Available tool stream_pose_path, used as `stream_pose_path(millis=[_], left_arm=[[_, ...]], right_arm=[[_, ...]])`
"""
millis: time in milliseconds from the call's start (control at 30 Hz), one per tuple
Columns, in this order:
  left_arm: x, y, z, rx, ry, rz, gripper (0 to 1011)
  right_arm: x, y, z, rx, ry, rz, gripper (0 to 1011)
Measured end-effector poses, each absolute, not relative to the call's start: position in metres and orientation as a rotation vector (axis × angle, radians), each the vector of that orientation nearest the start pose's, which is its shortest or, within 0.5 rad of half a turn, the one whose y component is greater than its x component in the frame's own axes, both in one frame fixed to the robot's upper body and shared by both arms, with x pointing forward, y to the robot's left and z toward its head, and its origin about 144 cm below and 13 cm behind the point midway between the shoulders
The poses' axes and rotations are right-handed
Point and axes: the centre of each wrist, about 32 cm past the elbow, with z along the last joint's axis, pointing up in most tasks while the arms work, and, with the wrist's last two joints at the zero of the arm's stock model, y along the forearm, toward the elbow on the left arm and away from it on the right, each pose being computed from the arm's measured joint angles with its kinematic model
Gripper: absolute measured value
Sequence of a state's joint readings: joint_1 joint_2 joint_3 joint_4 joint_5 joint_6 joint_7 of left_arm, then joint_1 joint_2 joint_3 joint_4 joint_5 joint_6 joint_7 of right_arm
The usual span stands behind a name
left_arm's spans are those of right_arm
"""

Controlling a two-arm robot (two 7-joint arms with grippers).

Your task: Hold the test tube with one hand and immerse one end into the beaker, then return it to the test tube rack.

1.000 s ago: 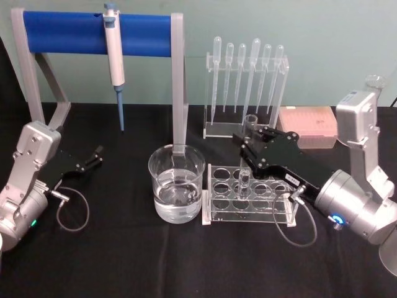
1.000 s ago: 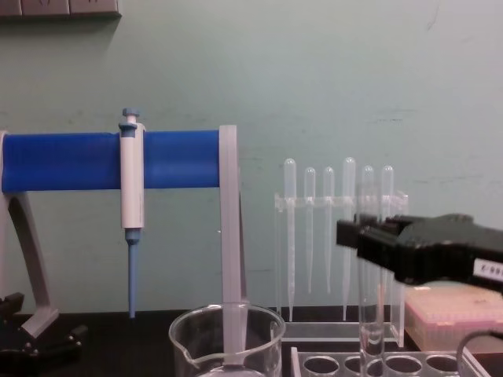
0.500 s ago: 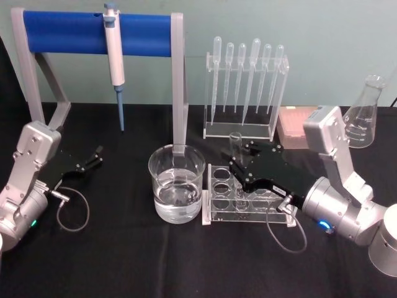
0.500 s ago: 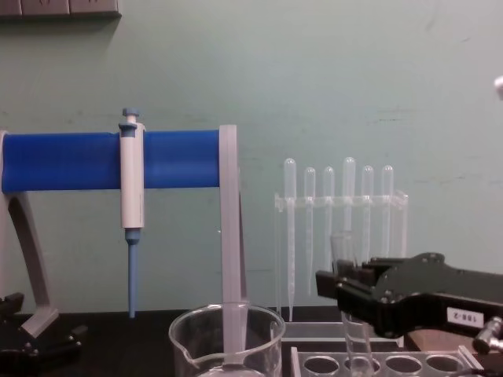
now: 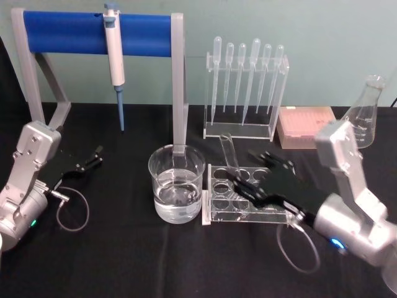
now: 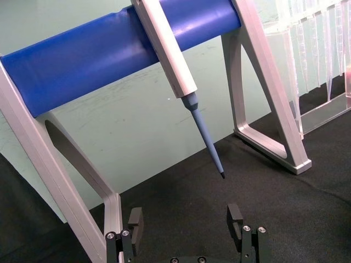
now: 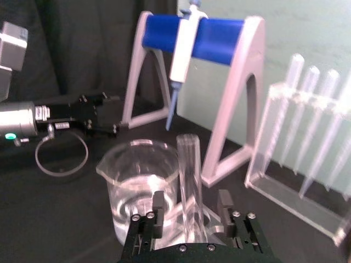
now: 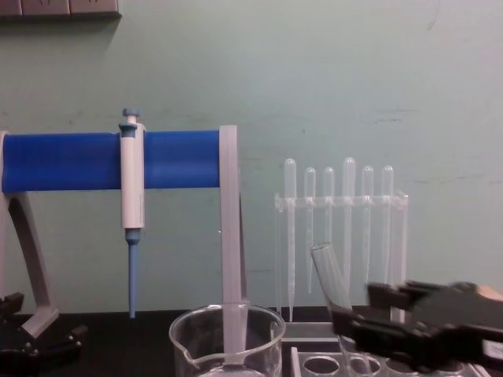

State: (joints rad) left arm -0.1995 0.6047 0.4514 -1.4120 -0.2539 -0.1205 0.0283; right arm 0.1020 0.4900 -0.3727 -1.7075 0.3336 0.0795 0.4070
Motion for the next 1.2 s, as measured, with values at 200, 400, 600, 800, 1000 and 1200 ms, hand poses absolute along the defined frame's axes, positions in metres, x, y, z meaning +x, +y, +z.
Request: stream_pose_path(millis=[200, 400, 600, 800, 1000, 1200], left_arm=[[0.489, 0.310, 1.140, 0.304, -0.285, 1.248, 1000], [0.489, 0.310, 1.140, 0.304, -0.285, 1.248, 1000], [0.489, 0.310, 1.140, 0.305, -0.285, 1.248, 1000], [0.489, 0.310, 1.140, 0.304, -0.285, 1.248, 1000], [0.489, 0.310, 1.140, 0.304, -0.285, 1.248, 1000], [0.489, 0.310, 1.140, 0.304, -0.285, 1.248, 1000]], right_arm=[[0.433, -0.268, 1.194, -0.173, -0.062, -0.866, 790], [0.422, -0.297, 1.191, -0.223, -0.107, -1.069, 931], [0.428, -0.310, 1.158, -0.260, -0.152, -1.307, 1002], [0.439, -0.307, 1.137, -0.231, -0.154, -1.354, 1002], [0.440, -0.306, 1.136, -0.226, -0.160, -1.359, 1002], [0.439, -0.307, 1.137, -0.229, -0.160, -1.357, 1002]])
